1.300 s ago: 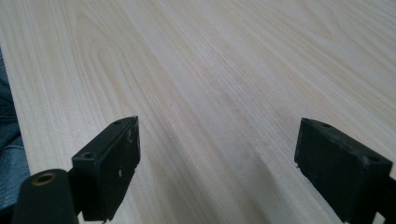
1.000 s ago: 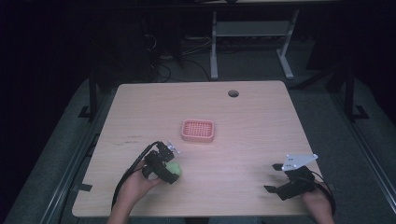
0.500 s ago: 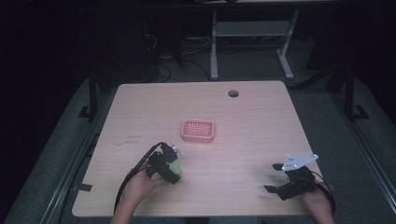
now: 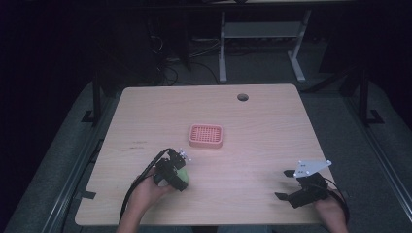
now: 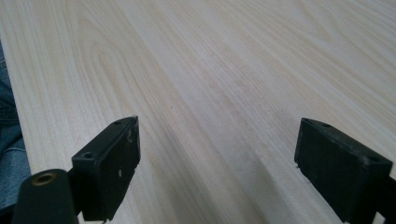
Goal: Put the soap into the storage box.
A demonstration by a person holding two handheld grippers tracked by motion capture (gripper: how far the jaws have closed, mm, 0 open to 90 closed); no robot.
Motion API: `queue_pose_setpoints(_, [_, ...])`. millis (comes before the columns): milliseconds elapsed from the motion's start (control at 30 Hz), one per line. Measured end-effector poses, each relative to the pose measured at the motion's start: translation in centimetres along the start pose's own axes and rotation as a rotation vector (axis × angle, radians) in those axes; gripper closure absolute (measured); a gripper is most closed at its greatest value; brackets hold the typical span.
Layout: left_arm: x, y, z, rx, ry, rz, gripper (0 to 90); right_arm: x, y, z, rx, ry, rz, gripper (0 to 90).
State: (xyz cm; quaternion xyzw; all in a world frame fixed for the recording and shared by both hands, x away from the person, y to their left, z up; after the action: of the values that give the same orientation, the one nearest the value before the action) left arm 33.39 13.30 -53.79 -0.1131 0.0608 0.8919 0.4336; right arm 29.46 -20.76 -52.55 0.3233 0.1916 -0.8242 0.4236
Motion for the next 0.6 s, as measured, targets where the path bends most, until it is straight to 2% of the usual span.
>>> queue_pose_setpoints(600, [0.01, -0.03, 0.07, 0.024, -0.006, 0.013, 26.4, -0.01, -0.01, 0.04, -0.004, 0.005, -0.009, 13.8])
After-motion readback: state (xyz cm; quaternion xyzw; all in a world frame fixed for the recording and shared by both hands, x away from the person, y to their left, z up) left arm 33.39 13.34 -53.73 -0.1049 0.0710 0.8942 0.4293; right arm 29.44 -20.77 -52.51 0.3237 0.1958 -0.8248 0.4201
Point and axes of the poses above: each handheld gripper's, and its own axes: z roughly backward along the jaws, x roughly out of its underside, y roughly to its right, the point moved 10 cm from there along -z, roughly forward along the jaws, and after that the axes turned 1 degree about x, right-handed, at the moved point
